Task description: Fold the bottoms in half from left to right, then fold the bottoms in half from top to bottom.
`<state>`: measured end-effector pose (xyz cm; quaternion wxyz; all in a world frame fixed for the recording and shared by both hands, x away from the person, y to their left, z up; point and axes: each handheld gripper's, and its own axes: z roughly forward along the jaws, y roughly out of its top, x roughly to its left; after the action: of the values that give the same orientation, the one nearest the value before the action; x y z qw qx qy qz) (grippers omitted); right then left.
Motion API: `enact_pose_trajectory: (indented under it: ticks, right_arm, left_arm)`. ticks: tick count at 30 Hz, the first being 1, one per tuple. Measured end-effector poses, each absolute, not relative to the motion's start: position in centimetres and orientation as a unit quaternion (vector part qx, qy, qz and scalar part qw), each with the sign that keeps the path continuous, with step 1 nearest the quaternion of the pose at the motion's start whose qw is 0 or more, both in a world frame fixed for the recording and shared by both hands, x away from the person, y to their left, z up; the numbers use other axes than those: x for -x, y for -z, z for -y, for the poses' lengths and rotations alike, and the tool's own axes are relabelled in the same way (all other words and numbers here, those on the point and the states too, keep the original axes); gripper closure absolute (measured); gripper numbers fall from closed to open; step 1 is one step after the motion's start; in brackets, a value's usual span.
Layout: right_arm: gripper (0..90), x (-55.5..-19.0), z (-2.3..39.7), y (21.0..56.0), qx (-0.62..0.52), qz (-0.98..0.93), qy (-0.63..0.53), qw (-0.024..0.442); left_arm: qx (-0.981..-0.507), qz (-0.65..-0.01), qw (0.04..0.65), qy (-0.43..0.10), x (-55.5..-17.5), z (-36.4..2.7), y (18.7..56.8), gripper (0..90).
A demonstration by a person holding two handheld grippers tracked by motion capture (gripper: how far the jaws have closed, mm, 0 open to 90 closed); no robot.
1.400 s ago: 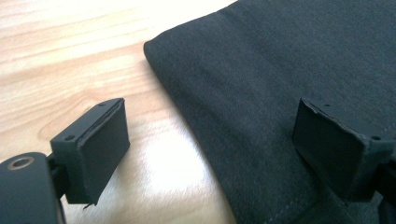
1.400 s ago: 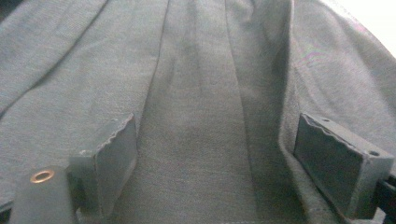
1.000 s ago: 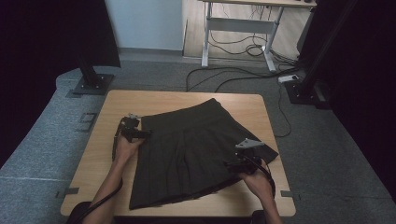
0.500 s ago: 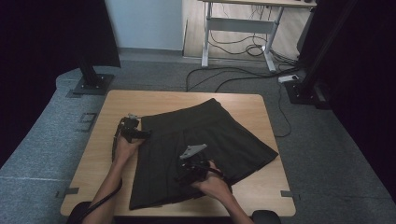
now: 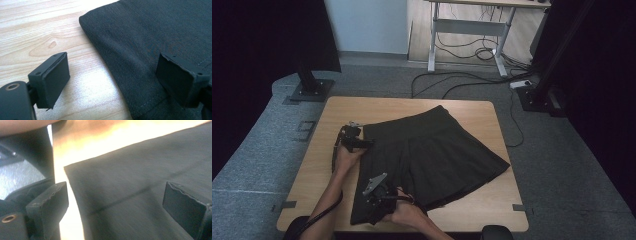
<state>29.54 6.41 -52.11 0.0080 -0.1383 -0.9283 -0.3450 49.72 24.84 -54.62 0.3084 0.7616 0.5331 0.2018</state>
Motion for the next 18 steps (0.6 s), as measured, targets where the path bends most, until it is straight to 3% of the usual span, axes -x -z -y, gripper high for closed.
enact_pose_trajectory:
  ticks: [5, 9, 18]
  right_arm:
    - [2.8, -28.8, -8.0, 53.9, 0.113, 0.939, 0.325, -0.001]
    - [6.0, -28.3, -8.1, 54.0, 0.099, 0.942, 0.319, -0.033]
    - [8.1, -28.2, -8.2, 54.0, 0.107, 0.941, 0.319, -0.04]
  left_arm:
    - [-0.761, -0.533, 0.309, -0.202, -49.7, -24.8, 54.6, 11.6]
    - [-0.762, -0.533, 0.308, -0.202, -49.7, -24.8, 54.6, 11.6]
    - [-0.761, -0.534, 0.308, -0.202, -49.7, -24.8, 54.6, 11.5]
